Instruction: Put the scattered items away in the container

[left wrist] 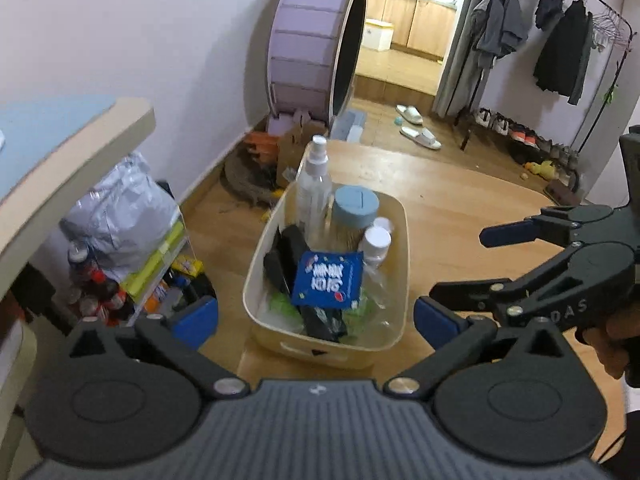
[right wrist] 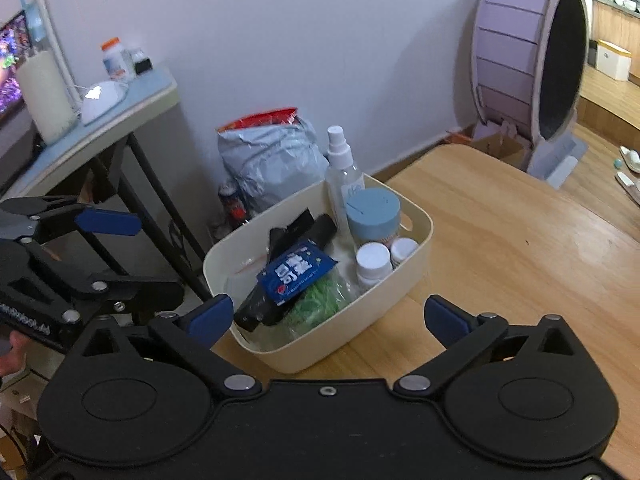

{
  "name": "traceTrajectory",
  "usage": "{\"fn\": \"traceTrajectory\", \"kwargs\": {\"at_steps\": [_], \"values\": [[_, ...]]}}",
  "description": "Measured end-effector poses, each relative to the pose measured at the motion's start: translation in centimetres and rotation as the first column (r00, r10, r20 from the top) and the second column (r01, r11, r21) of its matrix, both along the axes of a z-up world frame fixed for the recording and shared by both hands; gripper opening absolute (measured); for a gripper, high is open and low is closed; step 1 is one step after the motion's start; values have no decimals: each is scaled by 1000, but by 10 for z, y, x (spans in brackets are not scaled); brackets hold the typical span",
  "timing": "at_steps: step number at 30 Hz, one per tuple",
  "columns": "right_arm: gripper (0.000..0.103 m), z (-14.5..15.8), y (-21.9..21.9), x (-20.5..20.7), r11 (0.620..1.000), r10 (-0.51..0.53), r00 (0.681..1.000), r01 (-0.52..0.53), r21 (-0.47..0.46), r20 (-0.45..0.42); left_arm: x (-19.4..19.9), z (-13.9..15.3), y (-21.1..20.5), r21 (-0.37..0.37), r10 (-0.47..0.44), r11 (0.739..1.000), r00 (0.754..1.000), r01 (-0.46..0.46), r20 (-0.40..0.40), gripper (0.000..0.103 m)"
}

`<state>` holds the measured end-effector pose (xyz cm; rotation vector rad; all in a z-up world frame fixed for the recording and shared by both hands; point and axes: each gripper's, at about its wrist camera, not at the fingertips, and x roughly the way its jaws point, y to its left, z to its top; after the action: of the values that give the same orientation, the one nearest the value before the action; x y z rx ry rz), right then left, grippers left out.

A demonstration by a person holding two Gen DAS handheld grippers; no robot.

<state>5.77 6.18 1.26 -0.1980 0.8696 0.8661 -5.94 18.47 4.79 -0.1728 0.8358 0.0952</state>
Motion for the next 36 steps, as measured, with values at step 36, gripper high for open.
{"fn": "traceTrajectory", "kwargs": {"at_steps": [36], "values": [[103, 6, 7, -1, 960, 38, 999, -36, -278, 2, 0, 5, -7, 35, -41, 998, 992, 46, -122, 103]]}}
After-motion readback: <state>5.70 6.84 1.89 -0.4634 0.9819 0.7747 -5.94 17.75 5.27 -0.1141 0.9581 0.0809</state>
